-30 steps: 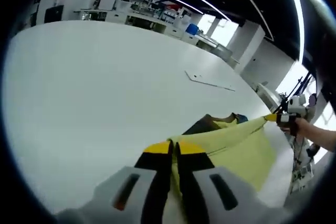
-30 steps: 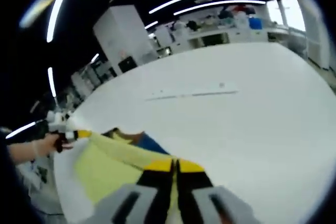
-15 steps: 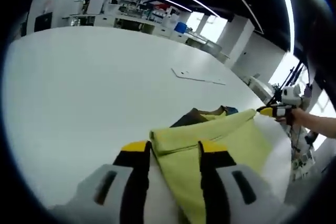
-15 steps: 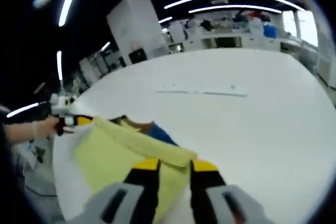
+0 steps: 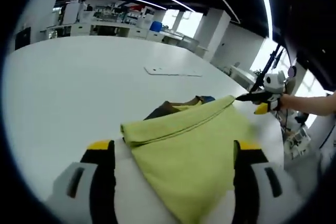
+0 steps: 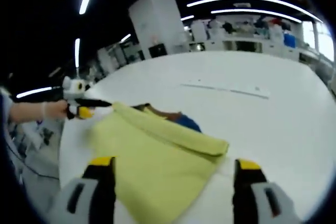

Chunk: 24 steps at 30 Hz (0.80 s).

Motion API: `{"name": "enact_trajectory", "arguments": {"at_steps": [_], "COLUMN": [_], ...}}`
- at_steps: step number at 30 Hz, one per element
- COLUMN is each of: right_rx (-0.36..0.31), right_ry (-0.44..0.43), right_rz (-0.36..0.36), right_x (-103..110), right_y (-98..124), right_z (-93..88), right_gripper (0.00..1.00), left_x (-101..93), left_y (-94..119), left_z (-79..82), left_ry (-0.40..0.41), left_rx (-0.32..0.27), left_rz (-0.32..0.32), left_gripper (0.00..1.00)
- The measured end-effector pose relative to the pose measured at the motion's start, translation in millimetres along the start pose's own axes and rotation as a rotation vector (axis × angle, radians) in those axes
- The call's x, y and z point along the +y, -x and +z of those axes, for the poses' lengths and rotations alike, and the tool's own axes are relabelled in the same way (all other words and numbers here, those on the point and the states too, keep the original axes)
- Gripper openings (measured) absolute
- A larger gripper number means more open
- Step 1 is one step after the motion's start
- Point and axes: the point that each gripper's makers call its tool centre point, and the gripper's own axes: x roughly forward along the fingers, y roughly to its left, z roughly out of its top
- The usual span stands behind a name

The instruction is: Fold the garment on the visible template until the final outline fits inside the template.

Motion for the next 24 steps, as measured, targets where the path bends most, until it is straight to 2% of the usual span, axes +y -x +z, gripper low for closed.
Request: {"name": "enact_trajectory", "arguments": {"at_steps": [3,7,14,19,24], "right_rx": [-0.014,-0.020,0.001,0.022,0.023], "right_ry": [0.012,0.017,0.027,0.027,0.018], "right_rz": [0.016,0.028,0.052,0.061,0.075], "right_x": [2,3,14,20,23], "right_y": [1,1,1,-6,-12], "right_z": [4.0,6.2,-3.0,-9.2,-12.5], "right_gripper": [0.98,0.98,0.96,0.95,0.94], "left_x": [-4.0,-11.0,-24.3,-25.1,-23.7], "left_y": [2,5,2,-3,-6], "left_z": [0.4,-2.8,-14.5,-27.3,-30.2], "left_ry": [-0.029,-0.052,-0.088,-0.083,-0.076], "left_rx": [-0.002,0.010,0.051,0.096,0.103], "left_rz": [-0.030,-0.059,-0.103,-0.108,-0.103], "left_gripper": [0.99,0.99,0.96,0.94,0.93]}}
